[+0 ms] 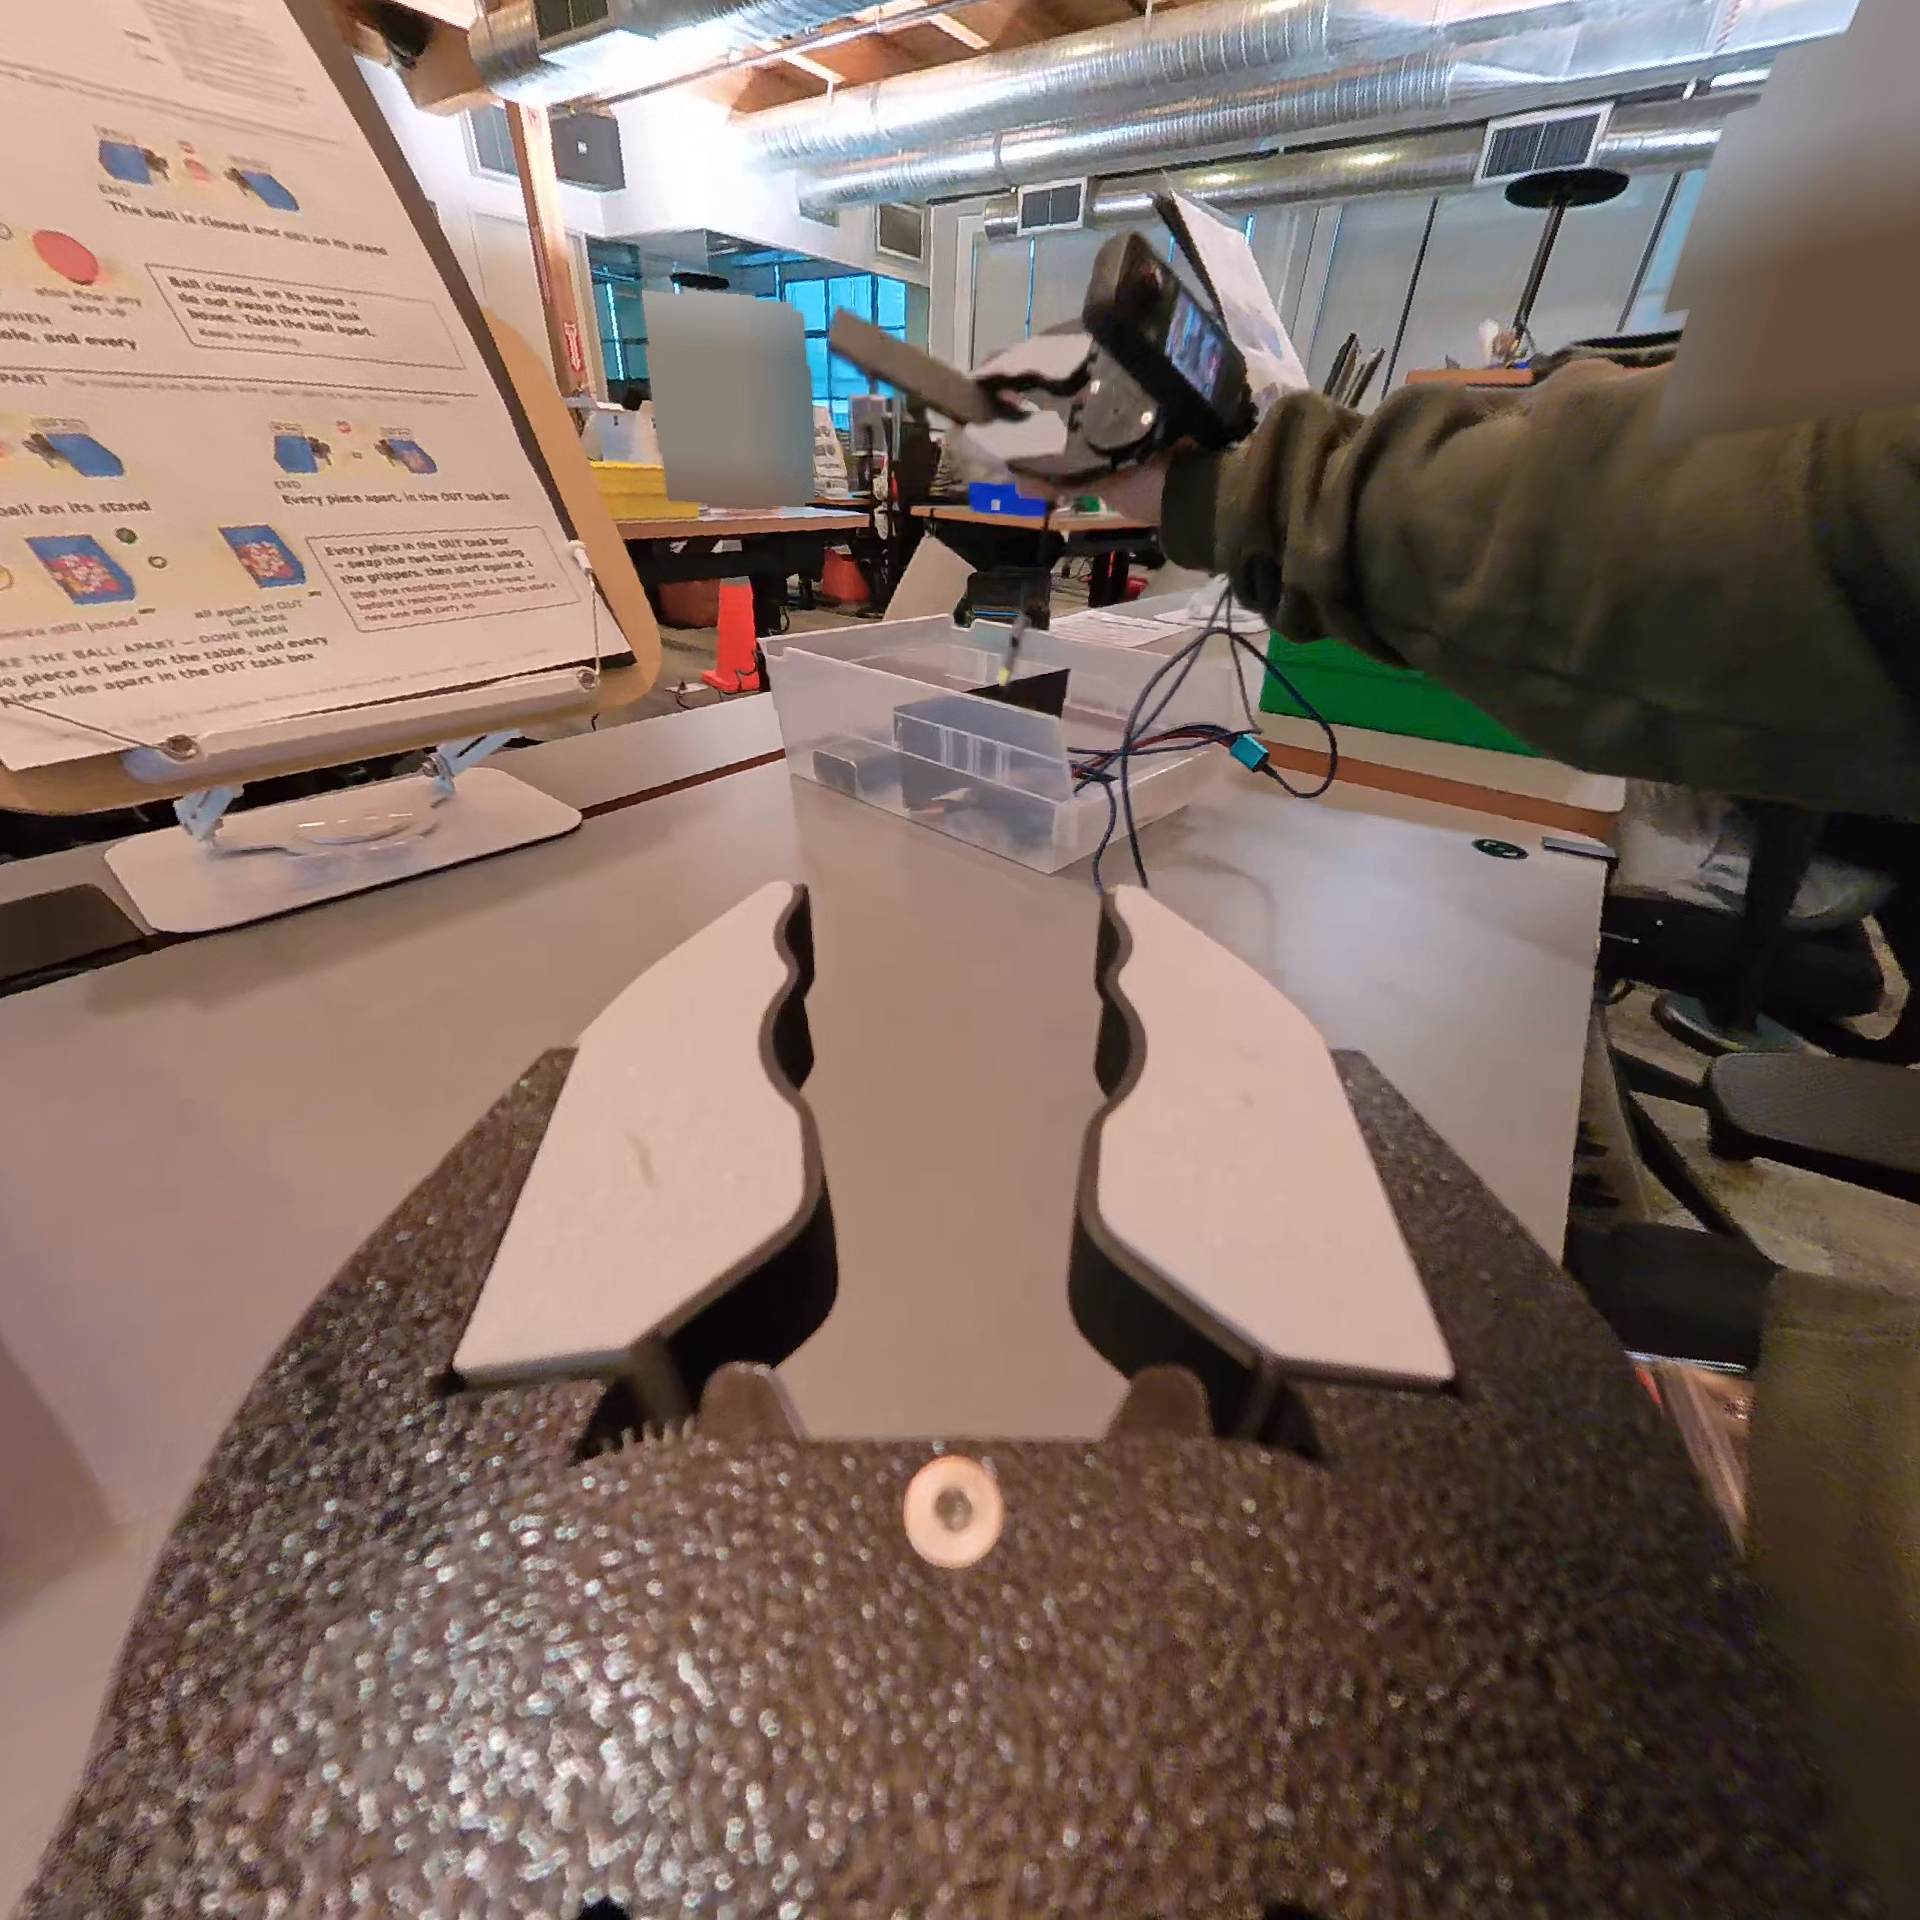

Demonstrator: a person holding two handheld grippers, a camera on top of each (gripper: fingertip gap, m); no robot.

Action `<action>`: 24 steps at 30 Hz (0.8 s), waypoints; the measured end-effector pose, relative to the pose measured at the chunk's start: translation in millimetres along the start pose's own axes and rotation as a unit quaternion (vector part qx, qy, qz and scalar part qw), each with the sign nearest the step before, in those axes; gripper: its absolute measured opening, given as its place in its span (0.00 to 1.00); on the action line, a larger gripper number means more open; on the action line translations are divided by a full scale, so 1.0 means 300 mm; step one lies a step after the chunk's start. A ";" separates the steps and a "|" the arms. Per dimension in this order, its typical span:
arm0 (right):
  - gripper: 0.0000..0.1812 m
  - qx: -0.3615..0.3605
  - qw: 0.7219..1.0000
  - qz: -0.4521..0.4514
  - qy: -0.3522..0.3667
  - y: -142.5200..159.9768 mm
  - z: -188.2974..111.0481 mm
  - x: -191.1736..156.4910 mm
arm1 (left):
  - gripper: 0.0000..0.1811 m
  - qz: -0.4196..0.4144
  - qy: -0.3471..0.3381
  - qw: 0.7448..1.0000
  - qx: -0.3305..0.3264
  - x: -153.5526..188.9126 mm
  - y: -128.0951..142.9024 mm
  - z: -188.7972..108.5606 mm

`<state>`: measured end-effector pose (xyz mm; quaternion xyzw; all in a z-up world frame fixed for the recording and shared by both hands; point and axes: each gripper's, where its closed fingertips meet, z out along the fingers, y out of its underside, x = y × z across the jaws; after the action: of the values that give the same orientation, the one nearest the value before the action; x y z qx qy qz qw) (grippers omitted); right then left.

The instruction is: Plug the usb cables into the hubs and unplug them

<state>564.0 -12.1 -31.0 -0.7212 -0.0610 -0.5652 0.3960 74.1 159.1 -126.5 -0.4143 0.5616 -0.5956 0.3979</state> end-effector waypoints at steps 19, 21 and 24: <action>0.19 -0.190 0.918 0.016 -0.349 0.302 -0.033 -0.426 | 0.29 -0.008 0.030 0.999 -0.033 0.041 0.042 0.035; 0.36 -0.187 0.931 0.033 -0.311 0.299 -0.018 -0.375 | 0.29 -0.008 0.031 0.999 -0.037 0.045 0.047 0.039; 0.45 -0.105 0.946 0.091 -0.294 0.192 -0.033 -0.303 | 0.29 -0.003 0.033 0.998 -0.048 0.056 0.057 0.049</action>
<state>555.0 -24.8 -138.0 -0.8951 -0.0493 -0.2932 0.3322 82.4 137.5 -142.5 -0.4145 0.6008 -0.5829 0.3569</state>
